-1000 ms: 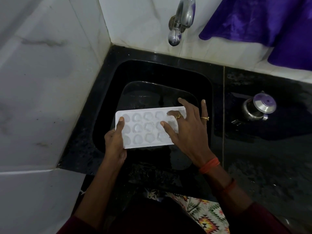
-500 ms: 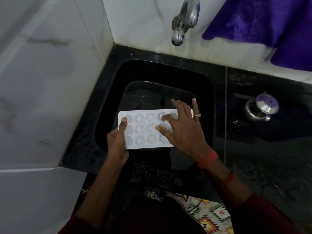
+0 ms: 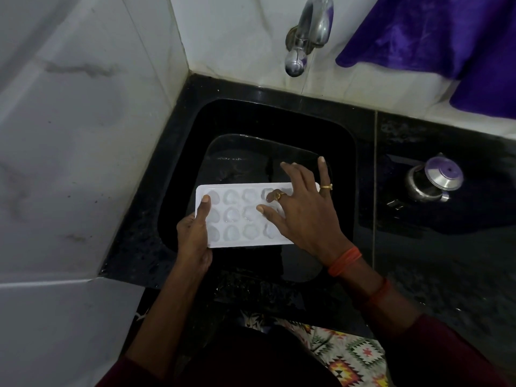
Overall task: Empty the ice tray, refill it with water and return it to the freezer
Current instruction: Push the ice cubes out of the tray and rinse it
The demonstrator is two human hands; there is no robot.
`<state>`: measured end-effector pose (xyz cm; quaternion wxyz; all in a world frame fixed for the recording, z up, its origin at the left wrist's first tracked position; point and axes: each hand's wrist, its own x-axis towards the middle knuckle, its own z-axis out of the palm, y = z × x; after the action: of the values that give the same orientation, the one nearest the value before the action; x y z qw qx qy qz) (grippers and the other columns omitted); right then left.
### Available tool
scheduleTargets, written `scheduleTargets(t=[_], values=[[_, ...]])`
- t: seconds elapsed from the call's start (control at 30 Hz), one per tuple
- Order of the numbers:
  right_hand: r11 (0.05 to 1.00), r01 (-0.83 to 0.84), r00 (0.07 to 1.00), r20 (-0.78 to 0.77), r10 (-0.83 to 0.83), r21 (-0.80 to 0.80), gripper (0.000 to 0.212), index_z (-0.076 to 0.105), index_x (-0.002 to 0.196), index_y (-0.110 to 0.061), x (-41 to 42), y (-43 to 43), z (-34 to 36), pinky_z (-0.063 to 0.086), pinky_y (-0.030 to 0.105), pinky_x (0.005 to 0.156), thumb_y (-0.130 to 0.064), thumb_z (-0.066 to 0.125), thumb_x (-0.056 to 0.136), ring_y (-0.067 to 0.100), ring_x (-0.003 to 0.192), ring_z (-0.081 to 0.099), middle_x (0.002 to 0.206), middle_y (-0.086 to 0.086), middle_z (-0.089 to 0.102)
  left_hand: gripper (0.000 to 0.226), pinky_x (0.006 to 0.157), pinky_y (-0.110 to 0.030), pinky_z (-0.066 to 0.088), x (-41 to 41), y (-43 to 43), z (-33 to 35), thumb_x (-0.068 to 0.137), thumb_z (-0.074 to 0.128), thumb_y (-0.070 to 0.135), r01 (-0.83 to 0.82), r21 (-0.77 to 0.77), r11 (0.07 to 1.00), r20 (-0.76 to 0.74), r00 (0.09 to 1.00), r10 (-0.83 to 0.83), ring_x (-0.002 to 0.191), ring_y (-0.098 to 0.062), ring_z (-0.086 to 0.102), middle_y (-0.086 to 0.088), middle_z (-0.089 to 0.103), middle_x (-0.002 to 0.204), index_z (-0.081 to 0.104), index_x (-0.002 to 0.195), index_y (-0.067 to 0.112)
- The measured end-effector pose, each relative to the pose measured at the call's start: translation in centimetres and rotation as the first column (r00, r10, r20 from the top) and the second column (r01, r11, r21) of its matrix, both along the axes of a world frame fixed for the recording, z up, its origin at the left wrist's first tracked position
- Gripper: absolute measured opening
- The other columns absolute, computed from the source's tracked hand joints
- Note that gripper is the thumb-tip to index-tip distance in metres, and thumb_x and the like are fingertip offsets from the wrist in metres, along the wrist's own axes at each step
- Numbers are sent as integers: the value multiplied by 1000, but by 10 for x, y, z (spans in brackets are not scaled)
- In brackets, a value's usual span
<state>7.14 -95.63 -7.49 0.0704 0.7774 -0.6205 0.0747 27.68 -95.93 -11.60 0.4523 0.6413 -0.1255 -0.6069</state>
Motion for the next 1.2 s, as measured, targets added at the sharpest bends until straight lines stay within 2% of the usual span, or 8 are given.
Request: scheduleTargets(t=[0.13, 0.37, 0.6, 0.73, 0.83, 1.03, 1.2], values=[[1000, -4, 1000, -24, 4, 8, 52, 79, 99, -27, -2, -3, 1, 7, 60, 123, -65, 43, 97, 29, 138, 46, 146, 14, 52, 31, 54, -35, 60, -1, -1, 0, 91, 72, 39, -1, 3, 1000, -5, 1000, 1, 75, -27, 77, -10, 79, 87, 74, 89, 7], [1000, 1, 995, 96, 1, -12, 57, 78, 102, -22, 8, 2, -2, 5, 58, 124, -66, 41, 95, 27, 137, 46, 143, 12, 54, 31, 52, -34, 59, -2, -2, 2, 92, 71, 39, 5, 7, 1000, -4, 1000, -5, 73, -26, 77, -8, 79, 84, 73, 91, 8], [992, 56, 989, 126, -71, 116, 67, 75, 111, -21, 18, 4, -8, -2, 55, 125, -71, 33, 95, 25, 144, 36, 152, 8, 45, 31, 53, -35, 60, -2, -1, 2, 91, 72, 39, 10, 1, 1000, -12, 1000, -10, 74, -27, 77, -10, 79, 86, 74, 88, 9], [998, 56, 991, 117, -59, 29, 61, 77, 104, -22, 16, 3, -7, 3, 56, 124, -68, 36, 97, 24, 140, 42, 147, 8, 50, 32, 58, -39, 62, -1, -1, 1, 90, 73, 40, 17, 2, 1000, -21, 1000, -17, 78, -30, 77, -12, 79, 89, 74, 89, 8], [998, 59, 990, 133, -54, -31, 56, 78, 98, -22, 14, 2, -6, 5, 56, 124, -65, 42, 97, 23, 137, 45, 143, 8, 53, 31, 57, -37, 61, 0, -1, 1, 90, 73, 40, 27, -2, 1000, -7, 1000, -27, 78, -30, 77, -12, 79, 90, 74, 88, 9], [996, 67, 995, 76, -71, 61, 61, 76, 105, -25, 15, 3, -9, -1, 56, 124, -68, 34, 96, 26, 141, 41, 148, 10, 48, 31, 53, -34, 59, -1, -1, 3, 91, 73, 39, 23, -2, 1000, -11, 1000, -23, 74, -27, 77, -10, 79, 86, 74, 89, 8], [997, 79, 992, 98, -80, 7, 58, 77, 99, -26, 13, 0, -7, -3, 54, 125, -67, 36, 97, 24, 139, 43, 147, 9, 50, 31, 53, -34, 59, -1, -1, 2, 89, 74, 40, 19, 8, 1000, -6, 1000, -19, 73, -27, 77, -10, 79, 85, 74, 87, 9]])
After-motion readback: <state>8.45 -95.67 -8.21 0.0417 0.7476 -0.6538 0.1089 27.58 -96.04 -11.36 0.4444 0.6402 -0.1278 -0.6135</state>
